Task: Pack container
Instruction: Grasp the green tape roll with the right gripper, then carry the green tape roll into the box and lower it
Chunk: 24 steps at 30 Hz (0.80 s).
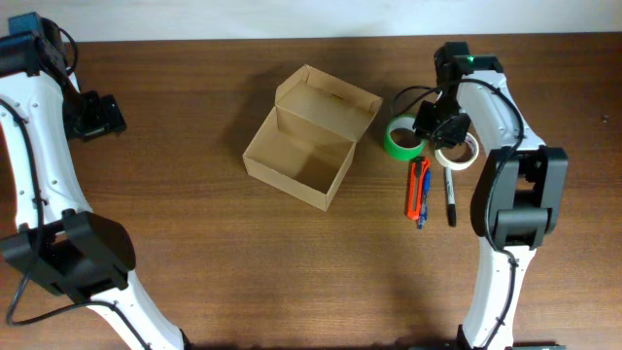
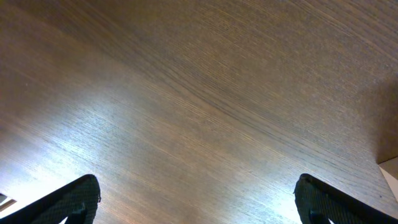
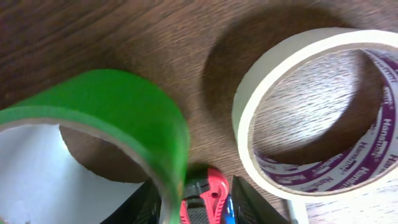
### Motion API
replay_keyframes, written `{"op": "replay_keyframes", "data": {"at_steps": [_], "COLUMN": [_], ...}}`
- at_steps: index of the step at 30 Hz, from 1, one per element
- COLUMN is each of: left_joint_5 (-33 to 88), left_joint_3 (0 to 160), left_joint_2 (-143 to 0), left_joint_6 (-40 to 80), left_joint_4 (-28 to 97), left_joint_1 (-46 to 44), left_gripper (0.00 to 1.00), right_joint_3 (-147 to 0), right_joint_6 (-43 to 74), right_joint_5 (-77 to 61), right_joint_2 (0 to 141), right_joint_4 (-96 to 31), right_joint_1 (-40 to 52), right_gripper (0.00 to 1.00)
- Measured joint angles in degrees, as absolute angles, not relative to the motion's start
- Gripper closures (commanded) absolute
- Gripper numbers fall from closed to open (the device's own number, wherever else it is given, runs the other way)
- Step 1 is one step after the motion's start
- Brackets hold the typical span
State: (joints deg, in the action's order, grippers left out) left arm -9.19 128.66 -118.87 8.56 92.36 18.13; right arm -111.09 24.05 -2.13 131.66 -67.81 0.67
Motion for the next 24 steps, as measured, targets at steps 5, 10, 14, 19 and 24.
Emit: {"op": "replay_keyframes", "data": {"at_steps": [5,10,14,19,24], "left_joint_5": [-9.2,-9.2,-9.2,-9.2,-9.2], "left_joint_3": [128.7,128.7,128.7,128.7,128.7], "left_joint_2": [-118.9,-118.9,-118.9,-118.9,-118.9], "left_joint_6": [8.6,8.6,8.6,8.6,8.6], "left_joint_4": [92.3,92.4,92.4,92.3,92.3], "left_joint_1": [18.1,18.1,18.1,18.1,18.1], "left_gripper": [0.0,0.0,0.0,0.0,0.0], "right_joint_3": [-110.7,-110.3,-110.3,-111.9,-127.0], "right_joint_6": [23.7,24.5,24.9,23.5,18.8], "right_joint_5": [-1.7,-1.1,-1.1,-0.9,-0.6], "right_joint_2": [131.7,131.7,131.7,131.9,132.4], "right_joint_4": [-66.8,-66.7,-66.8,-71.6,-82.3], "right_joint_1": [0.7,0.7,0.7,0.7,0.7], "right_gripper": [0.82,0.97,0.96,0.97,0.96]}}
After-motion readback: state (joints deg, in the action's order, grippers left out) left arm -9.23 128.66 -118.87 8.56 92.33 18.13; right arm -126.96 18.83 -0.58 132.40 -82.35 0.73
